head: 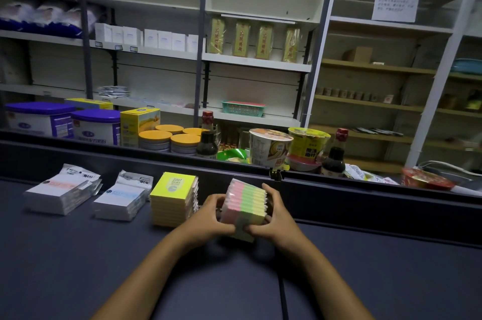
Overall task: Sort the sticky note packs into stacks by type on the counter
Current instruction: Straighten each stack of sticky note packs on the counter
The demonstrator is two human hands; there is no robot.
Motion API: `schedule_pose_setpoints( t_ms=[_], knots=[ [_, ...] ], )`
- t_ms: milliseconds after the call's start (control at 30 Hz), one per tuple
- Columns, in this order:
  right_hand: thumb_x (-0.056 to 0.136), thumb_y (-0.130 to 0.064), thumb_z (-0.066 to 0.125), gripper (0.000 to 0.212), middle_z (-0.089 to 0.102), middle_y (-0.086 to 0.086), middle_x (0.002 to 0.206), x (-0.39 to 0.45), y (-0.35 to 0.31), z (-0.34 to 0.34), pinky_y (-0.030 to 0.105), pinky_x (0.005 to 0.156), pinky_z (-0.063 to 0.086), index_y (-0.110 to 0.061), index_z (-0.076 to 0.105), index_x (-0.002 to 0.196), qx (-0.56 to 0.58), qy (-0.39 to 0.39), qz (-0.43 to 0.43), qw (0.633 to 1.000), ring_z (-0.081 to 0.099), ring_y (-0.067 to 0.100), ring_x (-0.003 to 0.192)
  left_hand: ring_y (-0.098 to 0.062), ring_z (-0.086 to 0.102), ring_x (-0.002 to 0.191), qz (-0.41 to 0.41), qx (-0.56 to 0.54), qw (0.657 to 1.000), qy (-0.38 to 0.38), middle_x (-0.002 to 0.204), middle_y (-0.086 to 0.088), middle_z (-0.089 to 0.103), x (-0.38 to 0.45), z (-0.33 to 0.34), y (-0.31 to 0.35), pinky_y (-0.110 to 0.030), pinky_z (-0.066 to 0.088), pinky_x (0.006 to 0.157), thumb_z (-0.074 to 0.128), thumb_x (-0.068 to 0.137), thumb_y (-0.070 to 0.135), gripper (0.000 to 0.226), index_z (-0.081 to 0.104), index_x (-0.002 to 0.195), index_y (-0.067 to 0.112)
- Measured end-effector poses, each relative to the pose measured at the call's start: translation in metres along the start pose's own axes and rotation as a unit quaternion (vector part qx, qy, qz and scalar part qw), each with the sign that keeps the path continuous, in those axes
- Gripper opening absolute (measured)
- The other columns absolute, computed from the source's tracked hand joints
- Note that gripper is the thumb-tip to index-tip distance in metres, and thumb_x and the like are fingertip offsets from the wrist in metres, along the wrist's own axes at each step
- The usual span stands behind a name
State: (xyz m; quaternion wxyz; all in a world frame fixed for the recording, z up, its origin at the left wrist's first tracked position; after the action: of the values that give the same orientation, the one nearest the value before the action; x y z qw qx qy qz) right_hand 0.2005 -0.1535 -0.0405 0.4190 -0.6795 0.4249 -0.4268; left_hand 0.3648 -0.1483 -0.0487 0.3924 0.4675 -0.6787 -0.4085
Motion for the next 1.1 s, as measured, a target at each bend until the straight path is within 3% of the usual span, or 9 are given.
schedule_pose_setpoints(
  t_ms=[133, 233, 367, 567, 667, 733, 900, 967, 1100],
  knots=[
    [0.065, -0.013, 0.083, 0.099, 0.051, -0.002, 0.14, -0.003, 0.01, 0.013, 0.02, 0.094, 0.051, -0.023, 0.025, 0.145, -0.042, -0.03, 0.017, 0.999, 0.057, 0.01, 0.124, -0.003, 0.051, 0.122, 0.008, 0.127, 0.991, -0.032, 0.135, 0.004, 0.047, -0.002, 0.009, -0.005, -0.022, 0.043, 0.103, 0.07, 0.056, 0.043, 0.094, 0.03, 0.138, 0.022],
    [0.072, -0.009, 0.08, 0.092, 0.052, -0.005, 0.137, -0.005, 0.013, 0.016, 0.017, 0.094, 0.049, -0.017, 0.026, 0.146, -0.055, -0.035, 0.02, 0.998, 0.057, 0.007, 0.124, -0.006, 0.044, 0.128, 0.016, 0.178, 0.983, -0.03, 0.136, 0.002, 0.043, -0.004, 0.01, -0.007, -0.028, 0.037, 0.111, 0.064, 0.056, 0.047, 0.094, 0.033, 0.141, 0.02],
    [0.074, -0.004, 0.08, 0.091, 0.05, -0.006, 0.139, -0.004, 0.014, 0.015, 0.015, 0.095, 0.047, -0.022, 0.028, 0.146, -0.066, -0.058, 0.02, 0.996, 0.055, 0.005, 0.123, -0.006, 0.043, 0.129, 0.005, 0.189, 0.981, -0.046, 0.137, 0.004, 0.043, -0.004, 0.01, -0.008, -0.032, 0.038, 0.111, 0.064, 0.057, 0.044, 0.094, 0.035, 0.143, 0.02],
    [0.055, -0.036, 0.079, 0.098, 0.045, -0.007, 0.134, -0.005, 0.017, 0.013, 0.028, 0.107, 0.047, -0.031, 0.038, 0.143, -0.139, -0.035, 0.014, 0.99, 0.054, 0.006, 0.123, -0.007, 0.044, 0.126, 0.008, 0.201, 0.978, -0.054, 0.133, 0.002, 0.046, -0.007, 0.01, -0.001, -0.026, 0.037, 0.109, 0.066, 0.064, 0.039, 0.085, 0.039, 0.142, 0.02],
    [0.06, -0.034, 0.082, 0.087, 0.05, -0.002, 0.13, -0.003, 0.014, 0.009, 0.027, 0.102, 0.051, -0.028, 0.047, 0.139, -0.132, -0.021, 0.008, 0.991, 0.061, 0.005, 0.115, -0.005, 0.061, 0.11, 0.009, 0.116, 0.992, -0.046, 0.121, 0.004, 0.063, -0.007, 0.007, 0.005, -0.019, 0.049, 0.093, 0.075, 0.076, 0.021, 0.056, 0.054, 0.128, 0.018],
    [0.07, -0.029, 0.082, 0.066, 0.057, 0.0, 0.125, -0.002, 0.01, 0.005, 0.025, 0.096, 0.054, -0.026, 0.056, 0.13, -0.127, -0.002, 0.018, 0.992, 0.066, 0.004, 0.106, 0.0, 0.067, 0.096, 0.007, 0.063, 0.998, -0.012, 0.106, 0.008, 0.071, -0.007, 0.001, 0.012, -0.015, 0.052, 0.083, 0.072, 0.083, 0.011, 0.035, 0.062, 0.116, 0.018],
    [0.091, -0.027, 0.07, 0.028, 0.075, -0.006, 0.103, -0.005, -0.002, 0.002, 0.019, 0.064, 0.052, -0.02, 0.069, 0.117, -0.042, 0.027, 0.043, 0.998, 0.067, 0.005, 0.082, -0.002, 0.065, 0.075, -0.049, 0.006, 0.997, 0.055, 0.093, 0.005, 0.074, -0.007, -0.009, 0.007, -0.02, 0.053, 0.067, 0.066, 0.09, 0.037, 0.031, 0.07, 0.111, 0.015],
    [0.09, -0.042, 0.068, 0.03, 0.074, -0.005, 0.089, -0.006, -0.001, 0.0, 0.022, 0.059, 0.05, -0.018, 0.074, 0.108, -0.043, 0.042, 0.058, 0.997, 0.061, 0.008, 0.07, -0.009, 0.062, 0.069, -0.077, 0.017, 0.994, 0.075, 0.082, 0.0, 0.071, -0.007, -0.012, 0.001, -0.024, 0.053, 0.065, 0.064, 0.087, 0.05, 0.042, 0.072, 0.102, 0.012],
    [0.066, -0.079, 0.061, 0.081, 0.07, 0.014, 0.077, -0.007, 0.008, 0.002, 0.03, 0.058, 0.049, -0.003, 0.074, 0.092, -0.064, 0.044, 0.117, 0.99, 0.058, 0.015, 0.061, -0.013, 0.056, 0.055, -0.121, 0.035, 0.988, 0.091, 0.067, -0.001, 0.064, -0.008, -0.014, -0.005, -0.026, 0.051, 0.058, 0.058, 0.082, 0.067, 0.061, 0.074, 0.091, 0.009]
  ],
)
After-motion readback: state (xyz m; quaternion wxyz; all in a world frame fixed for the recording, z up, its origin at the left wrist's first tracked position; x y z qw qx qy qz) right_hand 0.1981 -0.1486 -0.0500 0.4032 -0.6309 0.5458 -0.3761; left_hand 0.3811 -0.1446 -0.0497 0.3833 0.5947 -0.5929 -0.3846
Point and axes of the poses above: each hand's wrist, its own x-axis towards the middle knuckle, its own z-axis out of the palm, y = z × x, the point moved 9 cm from there along x, towards the middle knuckle
